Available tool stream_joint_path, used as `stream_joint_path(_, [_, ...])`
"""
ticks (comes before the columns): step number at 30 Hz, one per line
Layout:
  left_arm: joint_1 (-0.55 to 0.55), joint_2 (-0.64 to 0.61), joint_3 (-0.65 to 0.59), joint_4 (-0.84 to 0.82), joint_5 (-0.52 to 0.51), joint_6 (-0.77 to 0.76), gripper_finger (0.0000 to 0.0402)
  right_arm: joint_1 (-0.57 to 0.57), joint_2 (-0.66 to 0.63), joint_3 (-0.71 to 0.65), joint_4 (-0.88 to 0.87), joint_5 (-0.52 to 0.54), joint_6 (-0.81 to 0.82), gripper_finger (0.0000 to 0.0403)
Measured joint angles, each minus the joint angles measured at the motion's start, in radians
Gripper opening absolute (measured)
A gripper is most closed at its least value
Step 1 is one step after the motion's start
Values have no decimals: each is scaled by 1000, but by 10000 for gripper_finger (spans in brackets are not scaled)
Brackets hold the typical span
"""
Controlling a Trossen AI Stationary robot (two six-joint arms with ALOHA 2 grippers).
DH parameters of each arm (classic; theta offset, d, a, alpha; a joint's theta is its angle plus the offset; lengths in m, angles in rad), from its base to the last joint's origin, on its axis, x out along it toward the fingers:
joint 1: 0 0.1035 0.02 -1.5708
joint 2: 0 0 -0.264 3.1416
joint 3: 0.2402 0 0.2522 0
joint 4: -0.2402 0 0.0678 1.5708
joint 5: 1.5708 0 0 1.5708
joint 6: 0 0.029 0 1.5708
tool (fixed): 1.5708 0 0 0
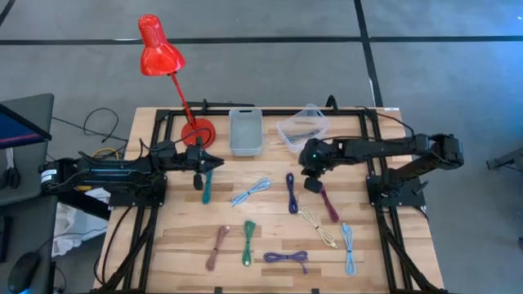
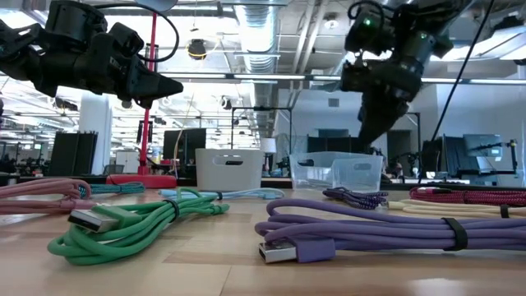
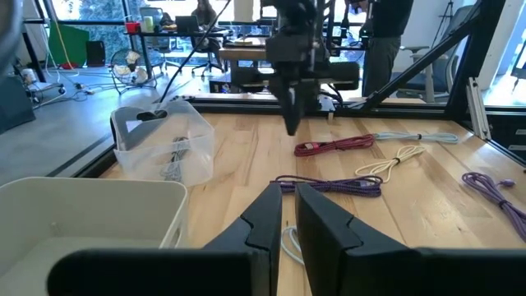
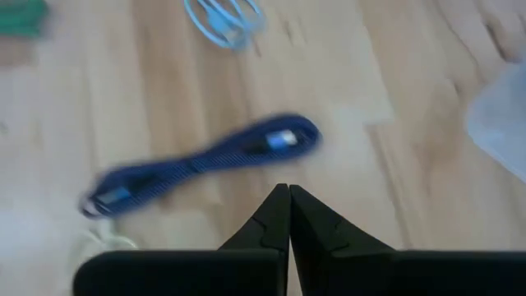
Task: Pick & Place USB Port
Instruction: Put the dark purple charger cable into the transparent bin
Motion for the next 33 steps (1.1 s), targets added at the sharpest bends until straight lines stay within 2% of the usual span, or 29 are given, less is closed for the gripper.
stream_joint_path(5, [0,0,0,0,0,0,40,29,0,0,39,1,74,20])
stream_joint_path(11, [0,0,0,0,0,0,40,58,4,0,50,20,195,78])
stream_joint_path(18, [0,0,0,3,0,0,40,81,94,1,80,35,373,128])
stream_joint_path(33, [0,0,0,4,0,0,40,109,293,3,256,30,461,171])
